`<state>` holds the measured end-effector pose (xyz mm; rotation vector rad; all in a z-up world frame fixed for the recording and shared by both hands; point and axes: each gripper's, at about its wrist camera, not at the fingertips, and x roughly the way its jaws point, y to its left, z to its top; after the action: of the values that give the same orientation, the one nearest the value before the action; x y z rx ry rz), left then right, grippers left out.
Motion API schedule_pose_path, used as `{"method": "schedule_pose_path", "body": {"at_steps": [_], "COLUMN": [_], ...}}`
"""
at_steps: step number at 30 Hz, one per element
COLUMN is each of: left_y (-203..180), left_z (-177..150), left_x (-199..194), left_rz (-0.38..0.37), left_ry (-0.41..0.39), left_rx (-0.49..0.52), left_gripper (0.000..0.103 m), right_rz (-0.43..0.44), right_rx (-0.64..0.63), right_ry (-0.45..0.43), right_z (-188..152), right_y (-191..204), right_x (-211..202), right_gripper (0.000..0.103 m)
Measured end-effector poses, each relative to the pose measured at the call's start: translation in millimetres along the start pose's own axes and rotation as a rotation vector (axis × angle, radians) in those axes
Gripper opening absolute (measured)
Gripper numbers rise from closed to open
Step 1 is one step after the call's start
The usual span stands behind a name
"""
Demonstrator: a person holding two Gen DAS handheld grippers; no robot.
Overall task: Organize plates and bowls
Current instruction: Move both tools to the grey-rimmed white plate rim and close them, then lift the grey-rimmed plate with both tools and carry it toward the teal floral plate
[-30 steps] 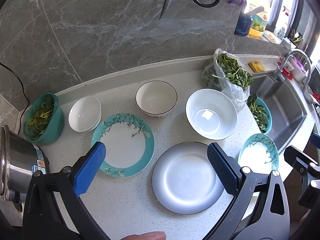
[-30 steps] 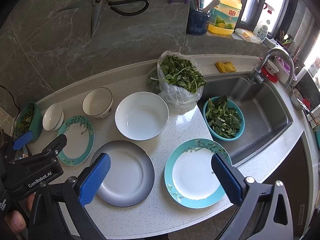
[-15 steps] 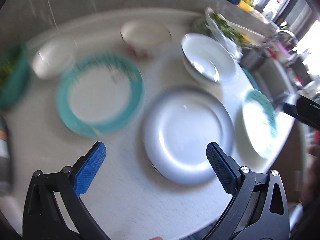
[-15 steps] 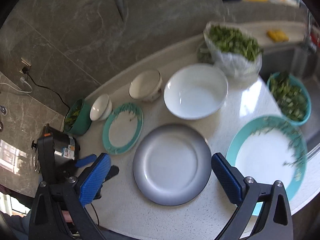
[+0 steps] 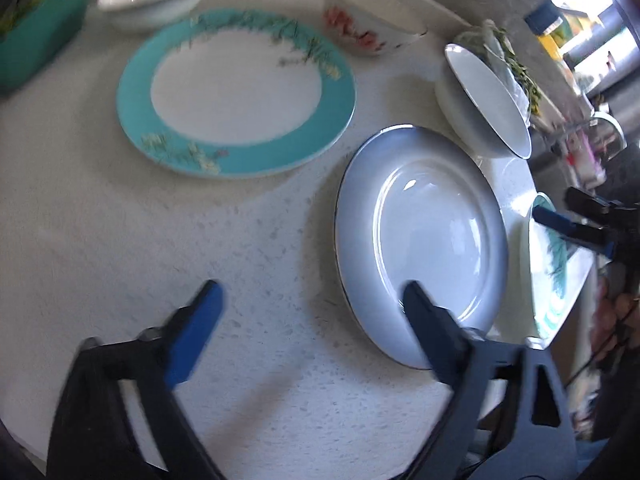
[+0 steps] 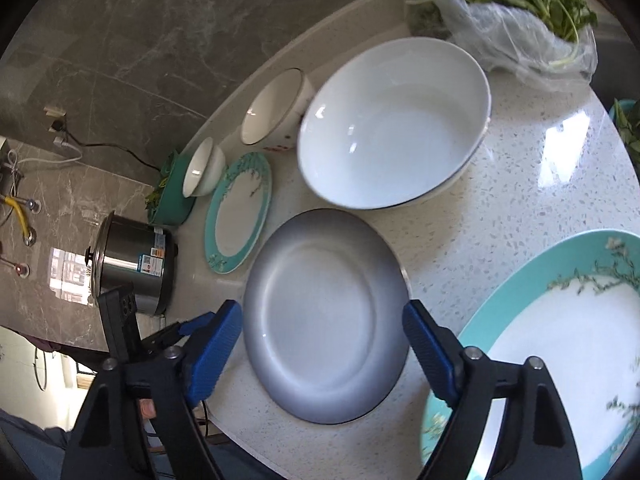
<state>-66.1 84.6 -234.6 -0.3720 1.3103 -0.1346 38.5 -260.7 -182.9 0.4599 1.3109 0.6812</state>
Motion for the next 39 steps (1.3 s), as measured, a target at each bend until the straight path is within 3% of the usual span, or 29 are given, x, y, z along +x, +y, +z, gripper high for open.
{"method": "schedule_pose_path", "body": {"at_steps": [4, 8, 14, 17, 19, 21, 22, 31, 39], "left_y": [-2, -11, -8, -10, -12, -14, -14, -11, -8], "left_z": [3, 7, 15, 17, 18, 19, 18, 17, 21], "left_x": [13, 18, 18, 19, 20, 22, 23, 25, 27], "left_rz": [-0.032, -0.032, -0.088, -0.075, -0.082, -0.088, -0.092, -0.160, -0.197], "left_ry": [0.007, -0.005, 0.008, 0.014, 0.017, 0.030, 0.037, 0.077, 0.086], "left_rx": [-0.008, 0.017, -0.001, 0.027, 0.045, 0.056, 0.058, 0.050, 0.050], "left_gripper": [0.073, 0.071, 0.066, 0.062, 0.053, 0.034, 0.031, 0.031, 0.031], "right_rz": [0.003, 0.032, 0.018, 0.003, -0.002, -0.018, -0.028, -0.098, -0.119], "right_rx": [-0.001, 0.023, 0.011, 0.001, -0.006, -0.020, -0.034, -0.109, -0.103], "right_ry": [0.045, 0.093, 0.147, 0.167, 0.172, 0.189, 0.200, 0.282, 0.305], "right_z": [6, 8, 19, 23, 23, 24, 25, 27, 30], "right_y": [-17, -33, -37, -37, -39, -39, -38, -31, -29], "right_x": [10, 18, 25, 26, 25, 26, 28, 41, 46], "right_gripper": [0.077, 0.067, 0.064, 0.064, 0.063, 0.060, 0.059, 0.031, 0.029]}}
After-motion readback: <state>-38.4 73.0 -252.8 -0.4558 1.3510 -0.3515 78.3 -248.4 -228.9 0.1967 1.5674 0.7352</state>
